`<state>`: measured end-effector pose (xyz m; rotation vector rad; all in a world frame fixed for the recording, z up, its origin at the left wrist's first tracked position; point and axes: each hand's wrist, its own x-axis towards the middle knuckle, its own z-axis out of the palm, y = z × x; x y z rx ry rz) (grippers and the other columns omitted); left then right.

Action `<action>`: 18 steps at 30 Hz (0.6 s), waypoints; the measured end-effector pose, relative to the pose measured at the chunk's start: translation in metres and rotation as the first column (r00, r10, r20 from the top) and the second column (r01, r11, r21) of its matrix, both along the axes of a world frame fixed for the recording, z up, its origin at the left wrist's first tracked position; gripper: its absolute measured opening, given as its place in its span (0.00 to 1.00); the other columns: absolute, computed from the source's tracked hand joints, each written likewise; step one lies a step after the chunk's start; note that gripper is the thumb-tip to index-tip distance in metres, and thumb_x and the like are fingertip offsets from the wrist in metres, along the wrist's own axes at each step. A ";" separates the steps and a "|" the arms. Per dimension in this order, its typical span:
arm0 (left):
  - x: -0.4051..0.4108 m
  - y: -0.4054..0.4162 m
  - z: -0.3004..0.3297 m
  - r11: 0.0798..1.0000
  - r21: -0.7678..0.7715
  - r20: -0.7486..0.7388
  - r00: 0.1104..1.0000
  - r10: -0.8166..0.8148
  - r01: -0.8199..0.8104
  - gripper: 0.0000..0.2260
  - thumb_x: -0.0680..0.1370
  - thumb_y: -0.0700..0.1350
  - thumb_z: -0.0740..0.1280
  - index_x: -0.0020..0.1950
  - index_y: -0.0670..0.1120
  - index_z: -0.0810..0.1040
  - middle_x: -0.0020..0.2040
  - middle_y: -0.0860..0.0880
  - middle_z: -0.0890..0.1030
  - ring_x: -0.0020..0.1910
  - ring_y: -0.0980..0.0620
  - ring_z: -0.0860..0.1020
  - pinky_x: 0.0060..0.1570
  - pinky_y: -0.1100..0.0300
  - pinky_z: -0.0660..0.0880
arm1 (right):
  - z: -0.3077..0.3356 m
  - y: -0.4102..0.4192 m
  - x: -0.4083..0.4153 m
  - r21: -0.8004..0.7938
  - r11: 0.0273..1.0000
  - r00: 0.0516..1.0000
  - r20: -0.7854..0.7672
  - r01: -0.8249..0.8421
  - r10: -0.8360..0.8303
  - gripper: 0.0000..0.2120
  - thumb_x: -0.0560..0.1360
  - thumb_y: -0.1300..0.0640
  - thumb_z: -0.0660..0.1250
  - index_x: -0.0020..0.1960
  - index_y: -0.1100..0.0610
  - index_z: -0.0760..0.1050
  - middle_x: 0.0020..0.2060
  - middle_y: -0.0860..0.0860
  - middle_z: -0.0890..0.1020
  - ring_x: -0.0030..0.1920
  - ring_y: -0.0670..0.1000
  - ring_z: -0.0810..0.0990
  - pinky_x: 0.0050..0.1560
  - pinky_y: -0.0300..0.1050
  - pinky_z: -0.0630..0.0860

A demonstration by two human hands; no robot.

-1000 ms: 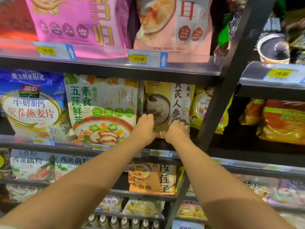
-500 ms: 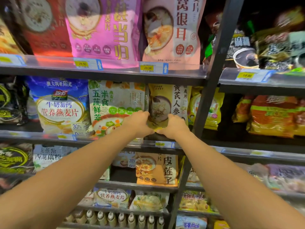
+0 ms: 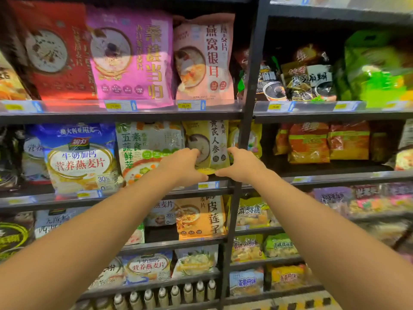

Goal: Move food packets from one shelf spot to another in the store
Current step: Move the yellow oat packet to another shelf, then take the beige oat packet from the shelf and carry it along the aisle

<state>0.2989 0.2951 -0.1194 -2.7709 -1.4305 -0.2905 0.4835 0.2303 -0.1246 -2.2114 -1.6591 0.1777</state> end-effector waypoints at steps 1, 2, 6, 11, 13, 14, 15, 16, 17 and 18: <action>0.003 -0.007 0.004 1.000 0.003 -0.002 1.000 -0.016 0.016 0.38 0.73 0.66 0.71 0.78 0.50 0.67 0.73 0.48 0.74 0.70 0.45 0.74 0.57 0.49 0.76 | 0.003 -0.012 0.003 0.003 1.000 1.000 -0.008 0.008 -0.008 0.45 0.72 0.37 0.76 0.81 0.51 0.62 0.75 0.53 0.73 0.72 0.57 0.74 0.63 0.55 0.77; 0.007 -0.014 0.007 0.999 0.004 0.001 0.999 -0.033 0.033 0.37 0.73 0.66 0.71 0.77 0.50 0.68 0.72 0.48 0.75 0.69 0.45 0.75 0.58 0.49 0.77 | 0.005 -0.023 0.007 0.003 1.000 1.000 -0.016 0.019 -0.019 0.45 0.72 0.38 0.77 0.82 0.51 0.61 0.75 0.53 0.73 0.71 0.57 0.74 0.62 0.54 0.78; 0.031 -0.043 0.019 0.997 0.022 0.017 0.997 -0.072 0.072 0.37 0.72 0.67 0.70 0.77 0.52 0.68 0.71 0.50 0.76 0.68 0.46 0.76 0.57 0.48 0.78 | 0.015 -0.061 0.024 -0.019 0.997 0.997 -0.019 0.079 -0.079 0.45 0.73 0.39 0.76 0.82 0.53 0.60 0.75 0.53 0.73 0.72 0.57 0.74 0.61 0.53 0.77; 0.074 -0.075 0.026 0.989 0.019 0.048 0.988 -0.148 0.148 0.35 0.74 0.66 0.70 0.77 0.54 0.67 0.70 0.51 0.77 0.67 0.47 0.77 0.56 0.48 0.78 | 0.025 -0.102 0.059 -0.017 0.993 0.993 -0.032 0.114 -0.114 0.45 0.73 0.38 0.75 0.83 0.51 0.60 0.77 0.53 0.71 0.73 0.57 0.73 0.64 0.56 0.78; 0.095 -0.088 0.027 0.982 0.027 0.075 0.979 -0.187 0.186 0.35 0.75 0.66 0.69 0.78 0.56 0.66 0.70 0.52 0.78 0.66 0.47 0.78 0.56 0.48 0.79 | 0.027 -0.119 0.079 -0.011 0.992 0.992 -0.038 0.123 -0.123 0.45 0.74 0.38 0.75 0.83 0.51 0.59 0.78 0.53 0.69 0.74 0.57 0.72 0.67 0.57 0.77; 0.107 -0.094 0.028 0.978 0.029 0.083 0.975 -0.206 0.204 0.35 0.75 0.66 0.69 0.79 0.56 0.65 0.71 0.52 0.77 0.66 0.47 0.78 0.57 0.47 0.79 | 0.028 -0.127 0.090 -0.007 0.992 0.991 -0.038 0.125 -0.125 0.46 0.74 0.39 0.76 0.83 0.51 0.58 0.78 0.53 0.69 0.75 0.57 0.71 0.67 0.57 0.77; 0.121 -0.101 0.028 0.975 0.028 0.085 0.972 -0.221 0.219 0.36 0.75 0.66 0.69 0.79 0.56 0.65 0.72 0.52 0.77 0.67 0.47 0.77 0.57 0.47 0.79 | 0.028 -0.135 0.103 -0.004 0.992 0.991 -0.038 0.128 -0.128 0.46 0.74 0.38 0.76 0.83 0.52 0.58 0.79 0.53 0.69 0.75 0.57 0.71 0.67 0.56 0.77; 0.134 -0.108 0.029 0.973 0.026 0.084 0.970 -0.230 0.229 0.36 0.75 0.67 0.69 0.79 0.55 0.64 0.72 0.52 0.76 0.68 0.47 0.77 0.57 0.47 0.78 | 0.029 -0.142 0.116 -0.004 0.991 0.990 -0.038 0.134 -0.134 0.46 0.74 0.38 0.76 0.83 0.52 0.58 0.78 0.53 0.69 0.75 0.57 0.71 0.67 0.55 0.77; 0.149 -0.115 0.030 0.971 0.020 0.078 0.968 -0.238 0.237 0.37 0.75 0.68 0.68 0.80 0.55 0.64 0.73 0.51 0.76 0.69 0.47 0.77 0.58 0.47 0.78 | 0.029 -0.150 0.129 -0.007 0.990 0.989 -0.037 0.142 -0.143 0.47 0.73 0.38 0.76 0.83 0.52 0.58 0.78 0.53 0.69 0.75 0.57 0.72 0.66 0.55 0.77; 0.164 -0.122 0.030 0.969 0.009 0.070 0.967 -0.247 0.247 0.38 0.75 0.69 0.68 0.80 0.54 0.64 0.74 0.51 0.75 0.70 0.47 0.76 0.59 0.47 0.78 | 0.030 -0.158 0.144 -0.013 0.989 0.988 -0.039 0.150 -0.150 0.47 0.73 0.38 0.76 0.83 0.53 0.58 0.78 0.53 0.69 0.75 0.57 0.72 0.67 0.55 0.77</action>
